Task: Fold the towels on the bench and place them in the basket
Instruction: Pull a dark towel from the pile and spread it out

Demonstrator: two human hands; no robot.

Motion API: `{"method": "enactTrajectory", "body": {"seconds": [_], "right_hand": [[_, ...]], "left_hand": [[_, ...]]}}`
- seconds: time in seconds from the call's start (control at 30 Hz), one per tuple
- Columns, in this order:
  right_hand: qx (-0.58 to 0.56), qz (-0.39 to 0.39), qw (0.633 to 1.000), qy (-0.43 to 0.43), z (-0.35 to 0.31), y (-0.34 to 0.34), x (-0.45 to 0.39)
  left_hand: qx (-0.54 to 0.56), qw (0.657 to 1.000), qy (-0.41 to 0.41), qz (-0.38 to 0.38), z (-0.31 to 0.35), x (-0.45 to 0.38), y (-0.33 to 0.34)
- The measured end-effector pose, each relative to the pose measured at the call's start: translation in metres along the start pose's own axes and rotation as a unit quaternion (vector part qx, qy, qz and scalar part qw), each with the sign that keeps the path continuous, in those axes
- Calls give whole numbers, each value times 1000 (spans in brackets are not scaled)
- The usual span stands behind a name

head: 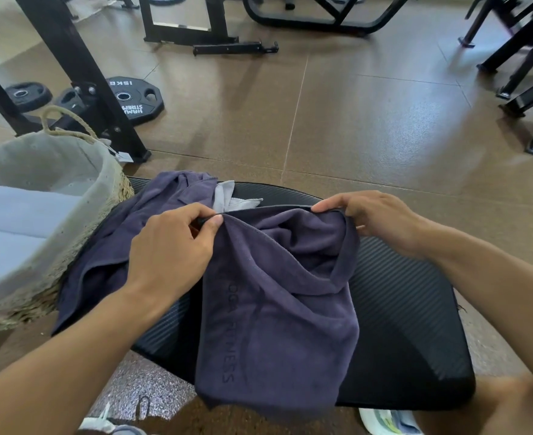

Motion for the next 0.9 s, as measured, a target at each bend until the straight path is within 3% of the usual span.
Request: {"method": "enactTrajectory", "body": {"seconds": [0.1,0.2,0.3,0.37,0.47,0.53,0.77,0.9], "right_hand": [[94,1,996,-1,9,-3,-2],[315,69,945,-61,14,-13,-4],[360,99,916,-143,-7,-14,6],[394,58,901,-170,-15,-5,10],[458,-54,874,-150,-6,17,13],[499,-86,853,-123,3,23,15],[588,-89,801,-62,3,16,17],[571,-84,816,-44,1,5,24]], "left_hand": [[-4,1000,-1,-6,0,0,2],[-5,1000,2,-13,1,0,4],[-13,1000,4,-20,0,0,5],[-17,1000,3,-23,-1,-1,6],[-27,999,0,-26,-2,-1,8],[-34,999,-1,-26,-4,-1,8],[-64,998,12,-18,-8,-5,7],[-63,998,1,-19,-14,-9,6]]}}
Point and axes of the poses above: each hand's wrist, its own x-axis away from the middle knuckle, its own y-axis out of the palm, z = x × y, the point moved 7 cm from there along -x, towards the middle knuckle, and after that the axes turned 1 degree about -y, right-handed, at the moved point
